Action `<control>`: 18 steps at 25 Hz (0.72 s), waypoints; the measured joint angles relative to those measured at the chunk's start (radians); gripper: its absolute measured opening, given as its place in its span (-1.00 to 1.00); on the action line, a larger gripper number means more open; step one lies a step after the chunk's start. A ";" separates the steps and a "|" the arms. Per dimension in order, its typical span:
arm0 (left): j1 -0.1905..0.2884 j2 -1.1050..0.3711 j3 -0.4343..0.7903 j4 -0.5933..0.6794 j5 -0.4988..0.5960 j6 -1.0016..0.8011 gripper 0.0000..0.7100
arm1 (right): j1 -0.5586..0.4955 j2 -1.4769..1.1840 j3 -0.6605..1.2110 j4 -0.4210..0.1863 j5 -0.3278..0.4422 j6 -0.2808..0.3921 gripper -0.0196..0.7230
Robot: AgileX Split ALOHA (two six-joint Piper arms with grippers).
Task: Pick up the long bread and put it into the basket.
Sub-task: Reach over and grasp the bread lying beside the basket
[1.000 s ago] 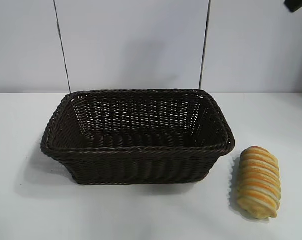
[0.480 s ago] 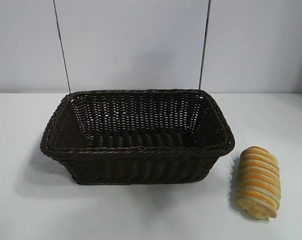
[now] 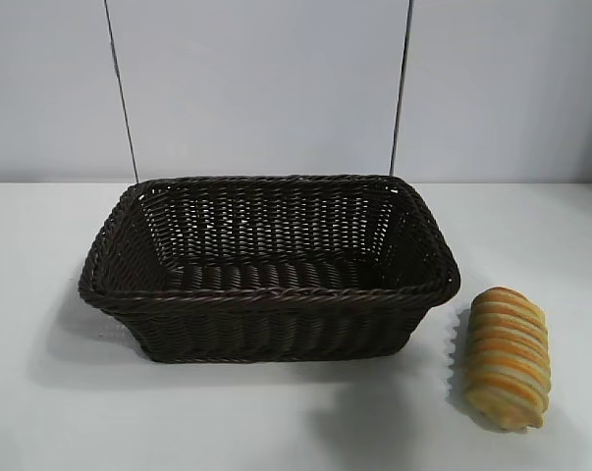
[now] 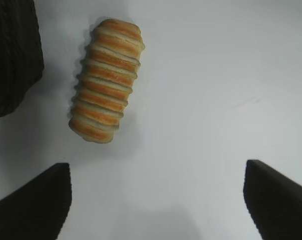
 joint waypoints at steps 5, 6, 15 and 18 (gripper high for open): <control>0.000 0.000 0.000 0.000 0.000 0.000 0.94 | 0.000 0.132 0.039 0.000 -0.158 0.064 0.84; 0.000 0.000 0.000 0.000 0.000 0.000 0.94 | 0.000 0.161 0.039 0.000 -0.190 0.070 0.84; 0.000 0.000 0.000 0.000 0.000 0.001 0.94 | 0.000 0.446 0.039 0.067 -0.436 0.101 0.84; 0.000 0.000 0.000 0.000 0.000 0.001 0.94 | 0.000 0.504 0.039 0.087 -0.489 0.102 0.68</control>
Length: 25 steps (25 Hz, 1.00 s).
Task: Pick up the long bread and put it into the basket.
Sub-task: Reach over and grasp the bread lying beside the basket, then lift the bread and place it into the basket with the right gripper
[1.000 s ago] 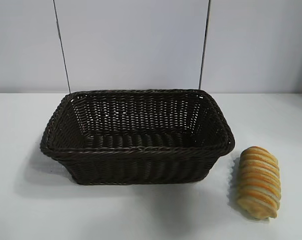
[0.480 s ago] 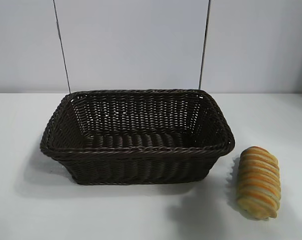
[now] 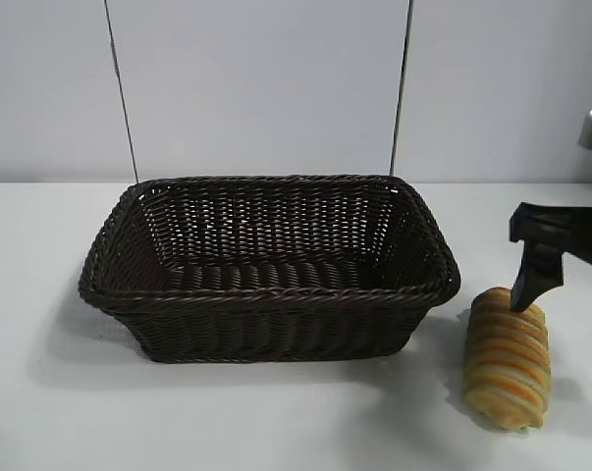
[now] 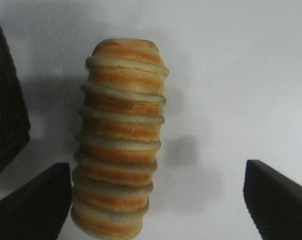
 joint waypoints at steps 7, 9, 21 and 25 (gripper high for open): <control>0.000 0.000 0.000 0.000 0.000 0.000 0.94 | 0.000 0.020 -0.004 0.029 -0.032 0.018 -0.66; 0.000 0.000 0.000 0.000 0.000 0.000 0.94 | 0.000 0.020 -0.004 0.029 -0.028 0.018 -0.75; 0.000 -0.001 0.000 0.000 0.000 0.000 0.94 | 0.000 -0.165 -0.169 -0.033 0.240 0.017 -0.77; 0.000 -0.001 0.000 0.000 0.000 0.000 0.94 | 0.000 -0.194 -0.266 -0.059 0.328 0.009 -0.77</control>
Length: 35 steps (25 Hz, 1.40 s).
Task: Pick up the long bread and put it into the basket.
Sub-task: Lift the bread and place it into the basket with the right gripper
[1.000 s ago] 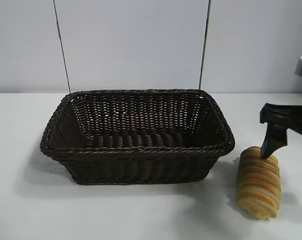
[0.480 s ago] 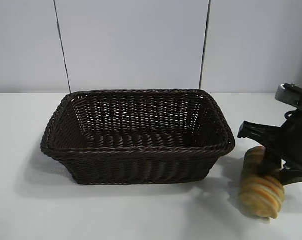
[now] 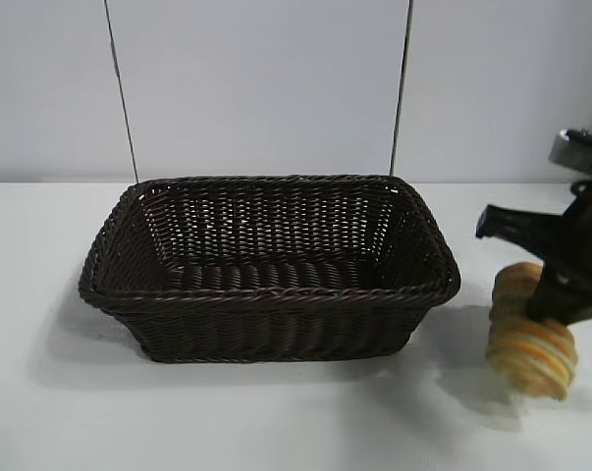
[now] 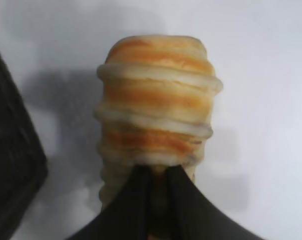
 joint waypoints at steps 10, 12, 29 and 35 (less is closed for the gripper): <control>0.000 0.000 0.000 0.000 0.000 0.000 0.94 | 0.000 0.000 -0.038 0.051 -0.014 -0.035 -0.78; 0.000 0.000 0.000 0.000 0.000 0.000 0.94 | 0.000 0.000 -0.045 0.087 -0.027 -0.055 -0.78; 0.000 0.000 0.000 0.000 0.000 0.000 0.94 | 0.310 0.400 -0.608 0.123 0.167 -0.375 -0.78; 0.000 0.000 0.000 0.000 0.000 0.000 0.94 | 0.378 0.511 -0.698 0.110 0.202 -0.936 -0.78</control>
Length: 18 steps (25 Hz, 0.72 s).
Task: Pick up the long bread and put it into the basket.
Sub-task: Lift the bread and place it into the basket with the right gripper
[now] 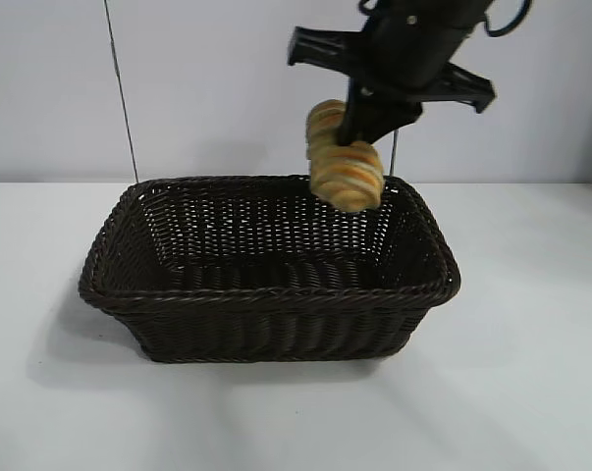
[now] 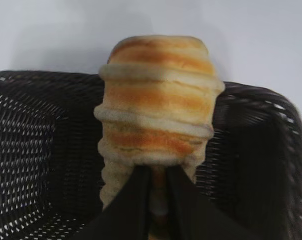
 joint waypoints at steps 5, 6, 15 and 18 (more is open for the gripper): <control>0.000 0.000 0.000 0.000 0.000 0.001 0.94 | 0.001 0.038 -0.002 0.000 -0.001 -0.341 -0.78; 0.000 0.000 0.000 0.000 0.000 0.001 0.94 | 0.001 0.045 -0.002 0.001 -0.003 -0.368 -0.78; 0.000 0.000 0.000 0.001 0.000 0.001 0.94 | 0.001 0.144 -0.003 0.009 -0.018 -0.382 -0.78; 0.000 0.000 0.000 0.001 0.000 0.001 0.94 | 0.001 0.144 -0.003 0.009 -0.032 -0.364 -0.55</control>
